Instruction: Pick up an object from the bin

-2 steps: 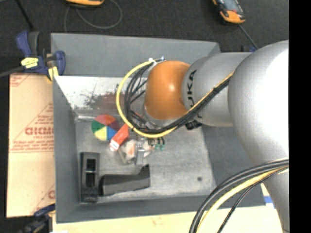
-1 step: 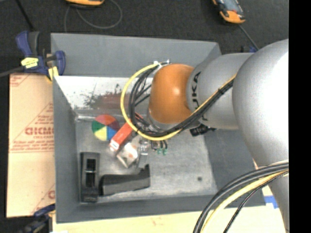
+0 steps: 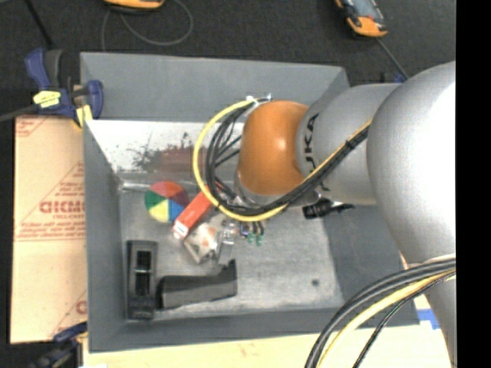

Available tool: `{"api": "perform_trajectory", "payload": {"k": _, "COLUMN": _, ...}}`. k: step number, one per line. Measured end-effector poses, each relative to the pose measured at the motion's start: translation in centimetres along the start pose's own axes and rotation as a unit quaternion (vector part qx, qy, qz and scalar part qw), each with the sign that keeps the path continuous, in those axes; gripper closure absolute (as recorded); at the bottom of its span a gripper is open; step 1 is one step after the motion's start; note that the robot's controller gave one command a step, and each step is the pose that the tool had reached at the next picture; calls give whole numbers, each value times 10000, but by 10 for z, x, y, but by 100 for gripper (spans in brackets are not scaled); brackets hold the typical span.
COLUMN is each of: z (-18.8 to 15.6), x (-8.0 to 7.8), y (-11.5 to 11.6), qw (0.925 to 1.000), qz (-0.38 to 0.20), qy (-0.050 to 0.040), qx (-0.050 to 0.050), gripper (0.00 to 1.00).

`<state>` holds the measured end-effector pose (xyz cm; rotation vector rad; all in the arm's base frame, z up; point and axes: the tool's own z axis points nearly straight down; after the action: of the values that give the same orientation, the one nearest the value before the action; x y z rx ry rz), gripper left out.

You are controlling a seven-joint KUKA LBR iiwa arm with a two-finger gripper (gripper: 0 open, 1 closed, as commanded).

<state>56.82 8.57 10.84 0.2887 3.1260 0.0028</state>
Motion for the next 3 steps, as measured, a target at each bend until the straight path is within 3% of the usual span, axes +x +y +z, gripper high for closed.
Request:
{"api": "perform_trajectory", "payload": {"k": 1, "z": 12, "x": -6, "y": 11, "qw": 9988, "qz": 484, "qy": 14, "qx": 8, "gripper": 0}}
{"api": "perform_trajectory", "payload": {"k": 2, "z": 21, "x": -5, "y": 38, "qw": 9992, "qz": 406, "qy": -9, "qx": -63, "gripper": 100}}
{"api": "perform_trajectory", "payload": {"k": 3, "z": 21, "x": -6, "y": 38, "qw": 9991, "qz": 411, "qy": -14, "qx": -65, "gripper": 100}}
